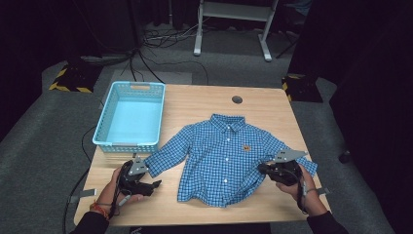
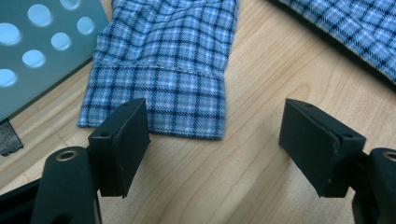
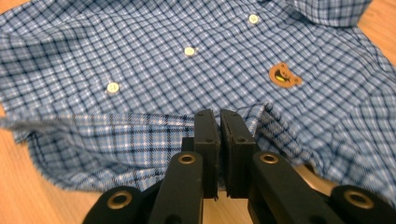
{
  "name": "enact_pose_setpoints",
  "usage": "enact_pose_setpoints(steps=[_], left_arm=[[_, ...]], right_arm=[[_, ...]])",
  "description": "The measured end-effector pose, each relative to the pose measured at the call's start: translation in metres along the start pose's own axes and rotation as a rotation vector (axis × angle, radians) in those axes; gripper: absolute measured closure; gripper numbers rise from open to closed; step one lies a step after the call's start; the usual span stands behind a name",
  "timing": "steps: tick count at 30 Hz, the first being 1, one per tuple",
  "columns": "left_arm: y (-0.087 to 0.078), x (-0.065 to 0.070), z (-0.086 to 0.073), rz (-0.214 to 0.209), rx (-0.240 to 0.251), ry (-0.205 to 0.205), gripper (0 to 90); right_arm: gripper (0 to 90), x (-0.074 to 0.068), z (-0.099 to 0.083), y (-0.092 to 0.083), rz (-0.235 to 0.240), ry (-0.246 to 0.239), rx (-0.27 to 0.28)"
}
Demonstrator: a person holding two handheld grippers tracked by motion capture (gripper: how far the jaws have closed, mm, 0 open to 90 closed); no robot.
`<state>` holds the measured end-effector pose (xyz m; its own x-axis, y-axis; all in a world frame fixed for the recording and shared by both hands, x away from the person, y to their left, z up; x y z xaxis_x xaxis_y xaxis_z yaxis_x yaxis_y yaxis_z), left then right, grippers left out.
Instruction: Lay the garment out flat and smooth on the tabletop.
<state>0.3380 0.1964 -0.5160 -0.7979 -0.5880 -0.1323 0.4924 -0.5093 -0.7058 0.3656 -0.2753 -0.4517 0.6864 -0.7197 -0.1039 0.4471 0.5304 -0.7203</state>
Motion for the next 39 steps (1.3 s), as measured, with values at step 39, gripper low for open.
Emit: enact_pose_setpoints(steps=[39], left_arm=[[0.0, 0.0, 0.0, 0.003, 0.001, -0.001, 24.2]], right_arm=[[81.2, 0.011, -0.079, -0.032, -0.024, 0.074, -0.038]])
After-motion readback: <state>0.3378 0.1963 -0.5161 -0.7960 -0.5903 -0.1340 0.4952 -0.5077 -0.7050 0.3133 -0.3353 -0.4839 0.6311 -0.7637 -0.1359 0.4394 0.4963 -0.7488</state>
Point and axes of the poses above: each handheld gripper's, and its own axes: y roughly forward along the jaws, z roughly out of its top, x roughly to its right, the point moved 2 cm from there along y, roughly forward along the jaws, and after that the axes turned 11 degrees about y, right-handed, at the moved point
